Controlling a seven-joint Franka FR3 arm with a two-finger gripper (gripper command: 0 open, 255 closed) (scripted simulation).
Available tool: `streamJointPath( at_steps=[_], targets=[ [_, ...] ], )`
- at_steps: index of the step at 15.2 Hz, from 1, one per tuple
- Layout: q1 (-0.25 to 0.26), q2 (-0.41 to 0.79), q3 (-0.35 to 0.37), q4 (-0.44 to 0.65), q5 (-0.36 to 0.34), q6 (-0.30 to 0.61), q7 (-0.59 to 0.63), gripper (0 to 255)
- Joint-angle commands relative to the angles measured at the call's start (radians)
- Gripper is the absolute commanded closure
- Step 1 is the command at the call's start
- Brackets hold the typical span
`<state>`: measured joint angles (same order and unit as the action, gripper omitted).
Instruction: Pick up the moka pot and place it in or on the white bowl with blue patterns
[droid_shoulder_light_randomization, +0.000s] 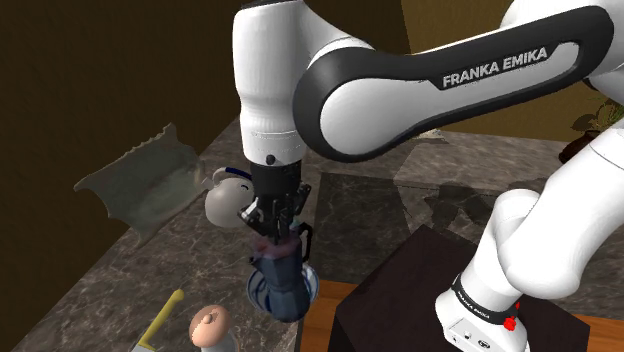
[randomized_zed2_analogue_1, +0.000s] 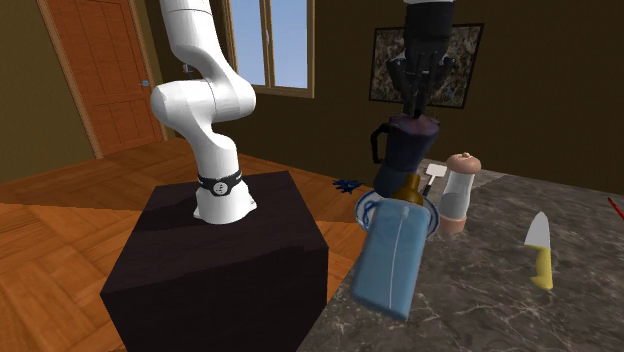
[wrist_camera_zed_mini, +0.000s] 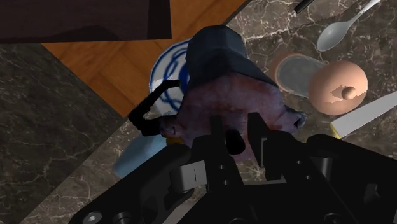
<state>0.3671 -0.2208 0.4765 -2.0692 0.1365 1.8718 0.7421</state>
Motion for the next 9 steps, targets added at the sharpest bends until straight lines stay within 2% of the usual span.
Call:
streamJointPath(
  at_steps=[1, 3, 9],
  targets=[
    [0.001, 0.004, 0.003, -0.022, -0.001, 0.027, 0.001, 255],
    [0.001, 0.011, 0.006, -0.052, -0.001, 0.064, 0.001, 255],
    [0.001, 0.011, 0.006, -0.052, -0.001, 0.064, 0.001, 255]
  ],
)
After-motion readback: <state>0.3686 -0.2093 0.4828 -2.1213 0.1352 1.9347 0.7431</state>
